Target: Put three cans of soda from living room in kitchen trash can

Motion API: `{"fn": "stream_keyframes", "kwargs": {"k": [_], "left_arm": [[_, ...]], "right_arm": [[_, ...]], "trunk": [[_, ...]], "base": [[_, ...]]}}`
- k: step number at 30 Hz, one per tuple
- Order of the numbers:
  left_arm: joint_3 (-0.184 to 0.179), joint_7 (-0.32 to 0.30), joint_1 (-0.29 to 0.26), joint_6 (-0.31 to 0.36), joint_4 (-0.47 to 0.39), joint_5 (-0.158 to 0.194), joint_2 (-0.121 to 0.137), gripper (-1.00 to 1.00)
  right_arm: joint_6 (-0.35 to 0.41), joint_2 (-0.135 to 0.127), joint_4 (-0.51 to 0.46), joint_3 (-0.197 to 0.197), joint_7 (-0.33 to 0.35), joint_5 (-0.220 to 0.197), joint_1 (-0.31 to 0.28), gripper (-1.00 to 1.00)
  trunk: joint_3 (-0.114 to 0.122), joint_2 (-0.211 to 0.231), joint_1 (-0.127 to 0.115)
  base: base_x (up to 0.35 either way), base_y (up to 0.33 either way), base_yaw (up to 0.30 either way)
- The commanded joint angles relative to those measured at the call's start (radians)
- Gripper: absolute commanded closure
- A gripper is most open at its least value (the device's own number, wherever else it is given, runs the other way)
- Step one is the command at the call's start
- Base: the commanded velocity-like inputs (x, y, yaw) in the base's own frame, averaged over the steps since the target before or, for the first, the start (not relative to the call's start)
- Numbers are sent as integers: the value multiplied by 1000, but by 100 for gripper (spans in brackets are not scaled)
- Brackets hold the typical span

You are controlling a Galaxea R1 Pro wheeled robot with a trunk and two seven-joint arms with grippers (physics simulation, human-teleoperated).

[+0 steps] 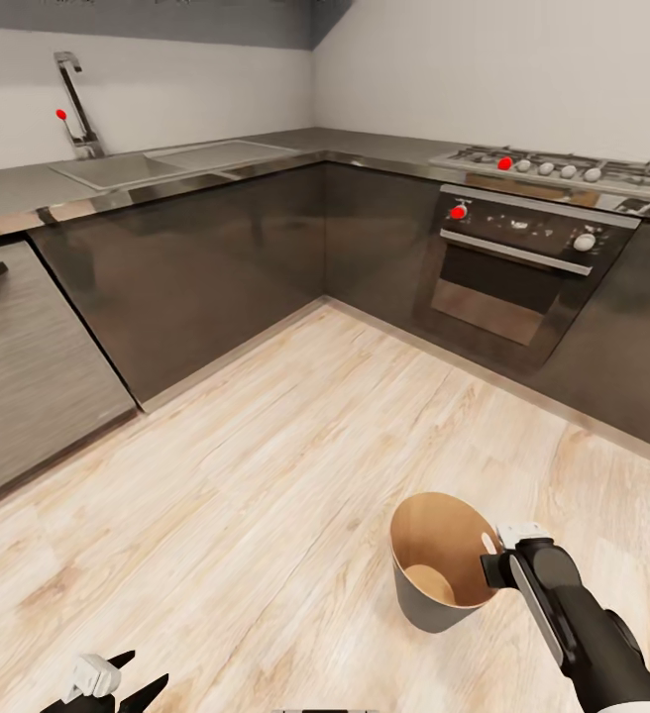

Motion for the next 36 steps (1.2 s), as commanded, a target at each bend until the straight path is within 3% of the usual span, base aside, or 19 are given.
{"fn": "stream_keyframes", "kwargs": {"k": [1, 36], "left_arm": [[0, 0, 0, 0, 0, 0, 0, -100], [1, 0, 0, 0, 0, 0, 0, -100]], "right_arm": [[0, 0, -3, 0, 0, -6, 1, 100], [0, 0, -5, 0, 0, -6, 2, 100]], "trunk": [[2, 0, 0], [59, 0, 0]], "base": [[0, 0, 0], [0, 0, 0]]}}
